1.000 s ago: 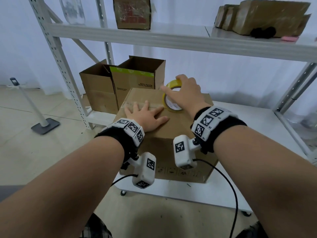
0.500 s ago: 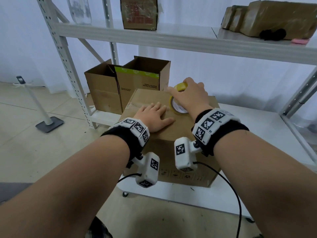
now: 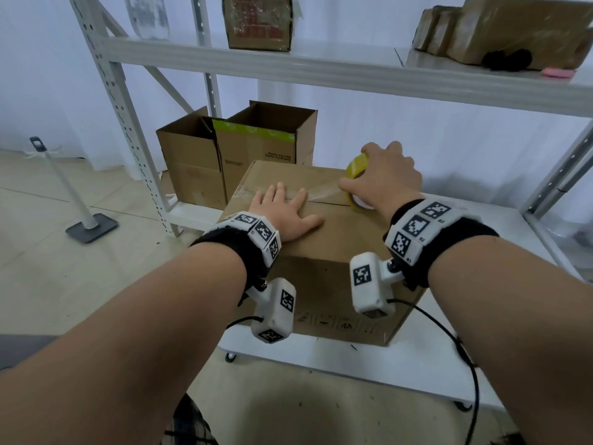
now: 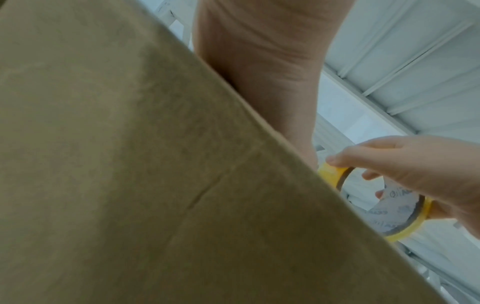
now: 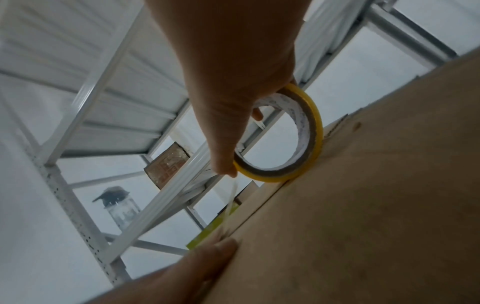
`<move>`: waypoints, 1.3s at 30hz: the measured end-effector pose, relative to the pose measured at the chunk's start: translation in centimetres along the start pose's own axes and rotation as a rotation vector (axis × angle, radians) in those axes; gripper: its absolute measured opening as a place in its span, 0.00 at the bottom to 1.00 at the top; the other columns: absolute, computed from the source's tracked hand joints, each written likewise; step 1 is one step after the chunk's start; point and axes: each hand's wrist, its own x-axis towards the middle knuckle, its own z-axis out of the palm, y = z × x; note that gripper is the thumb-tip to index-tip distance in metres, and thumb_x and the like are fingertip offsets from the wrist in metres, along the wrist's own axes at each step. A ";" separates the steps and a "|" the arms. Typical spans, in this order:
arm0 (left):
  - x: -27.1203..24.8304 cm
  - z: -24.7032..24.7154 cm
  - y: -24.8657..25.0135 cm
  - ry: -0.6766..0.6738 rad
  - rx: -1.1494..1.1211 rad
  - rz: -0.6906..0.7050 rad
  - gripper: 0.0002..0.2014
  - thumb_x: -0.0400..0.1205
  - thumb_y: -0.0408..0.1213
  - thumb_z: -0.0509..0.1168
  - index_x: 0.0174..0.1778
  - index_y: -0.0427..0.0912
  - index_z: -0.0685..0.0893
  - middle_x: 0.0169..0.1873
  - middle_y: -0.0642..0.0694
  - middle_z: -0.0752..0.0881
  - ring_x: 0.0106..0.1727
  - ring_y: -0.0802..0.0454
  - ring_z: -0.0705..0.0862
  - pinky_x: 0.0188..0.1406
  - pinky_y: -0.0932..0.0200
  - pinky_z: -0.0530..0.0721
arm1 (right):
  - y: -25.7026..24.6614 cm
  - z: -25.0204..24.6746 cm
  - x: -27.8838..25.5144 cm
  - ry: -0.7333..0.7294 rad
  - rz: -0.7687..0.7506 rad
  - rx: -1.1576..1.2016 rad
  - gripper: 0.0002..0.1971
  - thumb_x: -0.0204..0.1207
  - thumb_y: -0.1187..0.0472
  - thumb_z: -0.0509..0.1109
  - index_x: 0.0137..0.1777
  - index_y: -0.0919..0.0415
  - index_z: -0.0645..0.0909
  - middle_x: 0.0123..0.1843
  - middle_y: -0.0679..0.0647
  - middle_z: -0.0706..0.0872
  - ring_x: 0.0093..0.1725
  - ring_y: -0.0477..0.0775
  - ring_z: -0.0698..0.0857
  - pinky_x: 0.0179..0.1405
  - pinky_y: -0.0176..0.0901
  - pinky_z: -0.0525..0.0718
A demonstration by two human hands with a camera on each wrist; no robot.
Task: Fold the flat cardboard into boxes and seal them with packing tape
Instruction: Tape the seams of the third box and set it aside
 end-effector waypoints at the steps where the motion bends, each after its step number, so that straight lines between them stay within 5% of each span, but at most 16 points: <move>1: 0.1 0.0 0.1 -0.005 0.002 0.003 0.40 0.80 0.72 0.42 0.85 0.57 0.43 0.85 0.39 0.42 0.85 0.43 0.43 0.82 0.43 0.42 | 0.2 0.0 0.0 -0.008 -0.011 -0.033 0.34 0.70 0.40 0.72 0.75 0.50 0.69 0.71 0.59 0.68 0.66 0.68 0.73 0.58 0.57 0.75; 6: 0.2 -0.2 0.3 -0.031 0.004 0.001 0.40 0.80 0.72 0.43 0.85 0.56 0.44 0.85 0.40 0.43 0.85 0.43 0.43 0.82 0.43 0.42 | 0.4 -0.3 0.4 -0.067 0.003 0.071 0.34 0.76 0.36 0.66 0.81 0.44 0.65 0.78 0.58 0.60 0.74 0.69 0.65 0.68 0.62 0.72; 9: 0.4 -0.6 0.5 -0.016 0.003 0.060 0.40 0.82 0.68 0.46 0.85 0.46 0.49 0.85 0.40 0.47 0.85 0.44 0.45 0.83 0.44 0.44 | 1.4 -0.4 0.8 -0.079 0.027 0.259 0.36 0.79 0.35 0.61 0.84 0.48 0.59 0.79 0.62 0.63 0.76 0.68 0.68 0.73 0.60 0.70; 12: 0.8 -0.9 1.3 0.020 -0.009 0.127 0.41 0.84 0.63 0.49 0.84 0.35 0.53 0.84 0.38 0.52 0.85 0.44 0.49 0.83 0.48 0.49 | 2.3 -0.6 0.3 -0.079 0.001 0.336 0.37 0.77 0.36 0.65 0.80 0.53 0.61 0.74 0.63 0.68 0.70 0.65 0.74 0.66 0.52 0.72; 18: 1.5 0.1 1.6 -0.014 -0.039 0.095 0.45 0.82 0.68 0.46 0.85 0.38 0.43 0.85 0.40 0.42 0.85 0.46 0.42 0.82 0.49 0.43 | 3.0 1.3 -0.3 0.023 0.025 0.569 0.37 0.75 0.36 0.68 0.81 0.48 0.62 0.77 0.57 0.69 0.75 0.58 0.70 0.70 0.48 0.69; 22: 1.7 0.4 1.4 -0.006 -0.034 0.119 0.44 0.82 0.68 0.46 0.85 0.40 0.43 0.85 0.44 0.43 0.85 0.46 0.43 0.82 0.48 0.44 | 3.2 2.4 -0.4 0.097 0.159 0.743 0.43 0.69 0.37 0.76 0.75 0.54 0.58 0.70 0.59 0.72 0.65 0.59 0.76 0.58 0.47 0.74; 25: 1.7 0.1 1.6 -0.004 -0.017 0.122 0.44 0.82 0.67 0.46 0.85 0.40 0.44 0.85 0.43 0.44 0.85 0.45 0.44 0.82 0.48 0.44 | 3.3 2.7 -0.4 0.078 0.178 0.804 0.43 0.67 0.36 0.76 0.73 0.55 0.59 0.68 0.57 0.72 0.63 0.57 0.76 0.59 0.49 0.76; 29: 1.5 -0.1 2.0 0.000 -0.001 0.150 0.42 0.84 0.64 0.46 0.85 0.37 0.45 0.85 0.41 0.44 0.85 0.47 0.43 0.82 0.46 0.43 | 2.9 2.9 -1.0 0.092 0.151 0.795 0.44 0.67 0.33 0.75 0.77 0.50 0.59 0.71 0.55 0.74 0.67 0.57 0.76 0.67 0.54 0.76; 39: 1.1 0.4 3.5 0.010 -0.032 0.192 0.42 0.84 0.63 0.48 0.85 0.36 0.46 0.85 0.40 0.45 0.85 0.47 0.45 0.82 0.49 0.44 | 1.8 3.1 -1.0 0.060 0.184 0.695 0.47 0.64 0.29 0.72 0.76 0.50 0.56 0.70 0.60 0.72 0.65 0.63 0.78 0.67 0.61 0.78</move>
